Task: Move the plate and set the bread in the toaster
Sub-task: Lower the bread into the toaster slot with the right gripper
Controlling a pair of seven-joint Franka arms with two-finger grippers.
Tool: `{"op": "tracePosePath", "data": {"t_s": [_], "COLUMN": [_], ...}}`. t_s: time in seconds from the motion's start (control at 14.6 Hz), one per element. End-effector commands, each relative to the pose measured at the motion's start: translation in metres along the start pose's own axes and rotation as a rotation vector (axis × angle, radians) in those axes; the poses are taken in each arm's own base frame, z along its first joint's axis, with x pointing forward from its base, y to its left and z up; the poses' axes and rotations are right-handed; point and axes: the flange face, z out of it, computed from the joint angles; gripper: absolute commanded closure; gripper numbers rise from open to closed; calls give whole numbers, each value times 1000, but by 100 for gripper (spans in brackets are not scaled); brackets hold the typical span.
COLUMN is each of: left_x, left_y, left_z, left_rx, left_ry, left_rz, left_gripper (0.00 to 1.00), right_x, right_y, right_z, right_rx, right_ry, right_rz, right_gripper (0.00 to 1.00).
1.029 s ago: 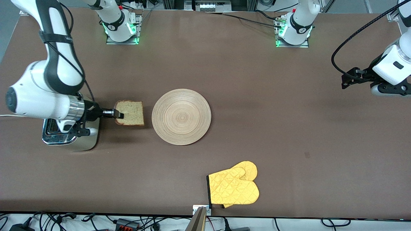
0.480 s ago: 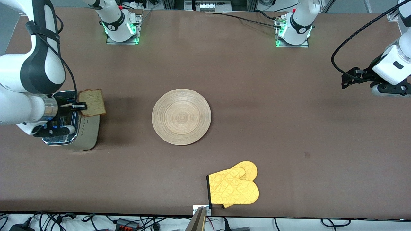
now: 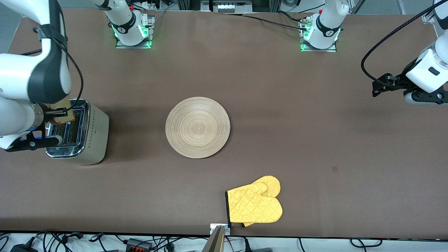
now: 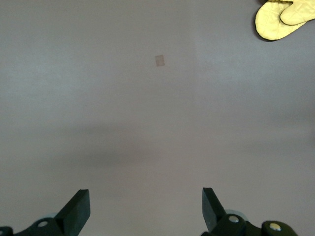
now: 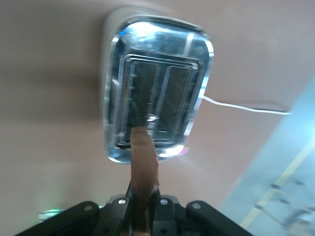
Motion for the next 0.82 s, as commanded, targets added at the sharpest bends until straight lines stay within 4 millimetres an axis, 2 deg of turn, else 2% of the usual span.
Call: {"op": "tracePosePath", "data": {"t_s": [0.0, 0.14, 0.27, 0.48, 0.75], "left_x": [-7, -7, -7, -7, -7], "left_y": [0, 0, 0, 0, 0], "left_z": [-5, -5, -5, -5, -5], "left_rx": [-12, -12, -12, -12, -12], "left_ry": [0, 0, 0, 0, 0], "left_rz": [-4, -4, -4, -4, -4], "left_gripper": [0, 0, 0, 0, 0], "right_x": [23, 34, 42, 54, 58], "right_y": [-9, -4, -9, -6, -9], "right_z": [14, 25, 34, 38, 36], "right_rx": [-65, -64, -62, -70, -35], "right_ry": [-40, -28, -35, 11, 49], "right_rz": [-32, -29, -28, -31, 23], "right_gripper": [100, 100, 100, 100, 100]}}
